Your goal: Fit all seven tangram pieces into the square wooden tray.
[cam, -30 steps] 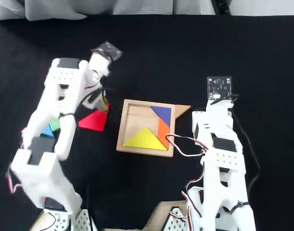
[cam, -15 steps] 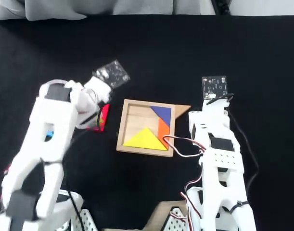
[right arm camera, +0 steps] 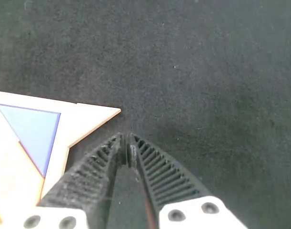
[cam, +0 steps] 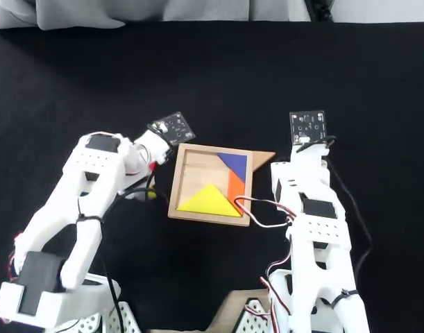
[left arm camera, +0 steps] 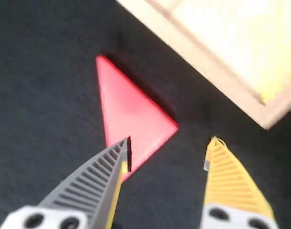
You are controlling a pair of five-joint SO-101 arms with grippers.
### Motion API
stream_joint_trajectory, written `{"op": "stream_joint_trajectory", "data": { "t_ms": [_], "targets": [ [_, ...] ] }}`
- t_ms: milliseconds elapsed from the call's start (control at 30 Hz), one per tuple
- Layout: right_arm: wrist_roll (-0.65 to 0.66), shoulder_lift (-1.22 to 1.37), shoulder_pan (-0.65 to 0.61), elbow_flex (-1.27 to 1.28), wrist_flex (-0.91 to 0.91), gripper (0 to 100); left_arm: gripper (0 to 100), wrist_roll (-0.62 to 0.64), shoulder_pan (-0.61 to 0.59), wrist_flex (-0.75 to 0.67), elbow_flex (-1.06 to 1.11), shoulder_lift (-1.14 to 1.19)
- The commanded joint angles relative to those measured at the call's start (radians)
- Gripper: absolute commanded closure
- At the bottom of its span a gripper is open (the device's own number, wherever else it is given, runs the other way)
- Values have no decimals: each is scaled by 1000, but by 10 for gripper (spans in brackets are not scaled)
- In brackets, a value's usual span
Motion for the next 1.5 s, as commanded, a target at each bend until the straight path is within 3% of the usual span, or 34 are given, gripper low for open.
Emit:
{"op": "stream_joint_trajectory", "data": {
  "t_ms": [0,167,433,533,667,933,1467],
  "targets": [
    [11,-30,-11,-5,-20,977,734,-11,-24,-94,8,0],
    [11,-30,-11,-8,-20,977,720,-11,-30,-181,91,-2],
    [11,-30,-11,-10,-20,977,577,-12,-99,-196,42,5],
    [11,-30,-12,-10,-20,977,576,-89,-119,-193,5,69],
    [11,-30,-12,-12,-20,977,576,-98,-114,-189,-79,224],
    [11,-30,-12,-12,-20,977,576,-89,-110,-8,-349,404],
    [11,-31,-12,-12,-20,977,577,-84,-62,5,-387,505]
  ]
}}
